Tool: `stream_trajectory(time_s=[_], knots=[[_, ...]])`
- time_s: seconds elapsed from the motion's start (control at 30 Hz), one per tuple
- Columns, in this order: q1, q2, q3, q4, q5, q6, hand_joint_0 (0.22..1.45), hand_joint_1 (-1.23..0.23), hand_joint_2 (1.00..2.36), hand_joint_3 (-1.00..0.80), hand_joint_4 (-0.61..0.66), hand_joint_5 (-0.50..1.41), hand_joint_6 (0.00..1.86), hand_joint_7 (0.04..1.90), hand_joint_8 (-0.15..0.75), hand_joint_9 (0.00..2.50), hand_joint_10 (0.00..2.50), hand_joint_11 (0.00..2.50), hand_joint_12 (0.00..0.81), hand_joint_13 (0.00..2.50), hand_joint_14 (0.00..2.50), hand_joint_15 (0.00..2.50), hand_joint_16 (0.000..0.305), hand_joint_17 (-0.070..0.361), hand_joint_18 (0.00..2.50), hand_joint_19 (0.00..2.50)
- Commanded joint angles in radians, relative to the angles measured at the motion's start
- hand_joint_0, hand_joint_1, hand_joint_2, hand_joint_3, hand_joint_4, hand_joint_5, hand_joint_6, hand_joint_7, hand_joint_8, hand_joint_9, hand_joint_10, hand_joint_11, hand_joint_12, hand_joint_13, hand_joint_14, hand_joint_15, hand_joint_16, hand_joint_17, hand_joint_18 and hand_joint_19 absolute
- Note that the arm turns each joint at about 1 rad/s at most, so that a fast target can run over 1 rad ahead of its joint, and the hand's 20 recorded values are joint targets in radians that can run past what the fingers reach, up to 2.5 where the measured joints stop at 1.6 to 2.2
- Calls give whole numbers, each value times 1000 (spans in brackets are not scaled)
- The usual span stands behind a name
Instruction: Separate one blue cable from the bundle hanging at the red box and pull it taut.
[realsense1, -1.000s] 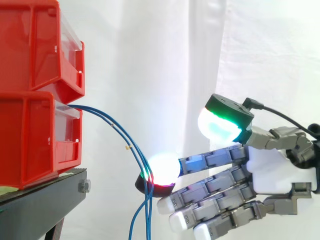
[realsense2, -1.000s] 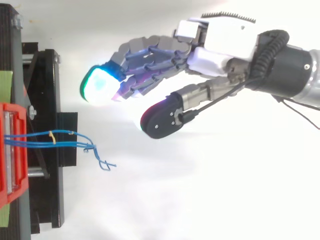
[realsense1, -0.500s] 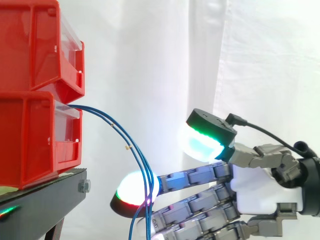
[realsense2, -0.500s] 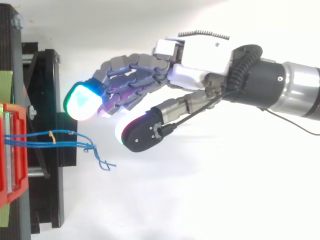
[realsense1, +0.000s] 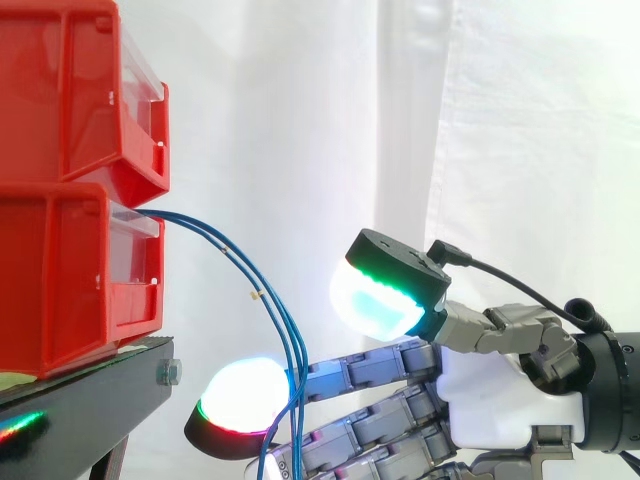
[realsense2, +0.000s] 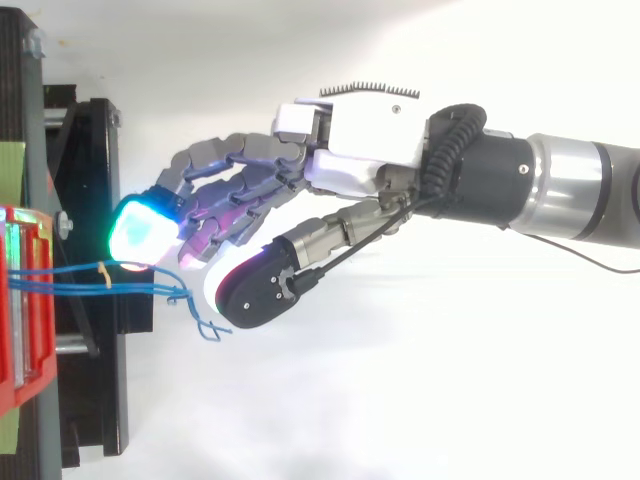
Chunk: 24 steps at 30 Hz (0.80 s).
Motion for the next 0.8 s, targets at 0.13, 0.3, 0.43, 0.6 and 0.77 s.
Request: stream_trajectory(time_s=[0.13, 0.3, 0.43, 0.6, 0.77], knots=[[9, 0, 15, 3, -1, -13, 577, -701, 1000, -500, 303, -184, 502, 789, 345, 650, 11, 440, 351, 665, 13, 346, 40, 90, 760, 397], [17, 0, 21, 3, -1, -19, 580, -702, 1000, -500, 303, -182, 503, 795, 341, 655, 11, 452, 351, 669, 12, 345, 40, 89, 764, 394], [24, 0, 23, 10, -1, -16, 584, -705, 1000, -500, 312, -177, 503, 832, 342, 662, 11, 449, 349, 679, 12, 347, 40, 89, 771, 404], [27, 0, 21, 16, -1, -14, 585, -706, 1000, -500, 315, -173, 503, 851, 343, 669, 11, 460, 350, 688, 12, 356, 40, 89, 772, 404], [24, 0, 21, 15, -1, -11, 593, -703, 1000, -495, 321, -169, 503, 873, 343, 676, 11, 467, 345, 695, 14, 366, 39, 88, 775, 409]])
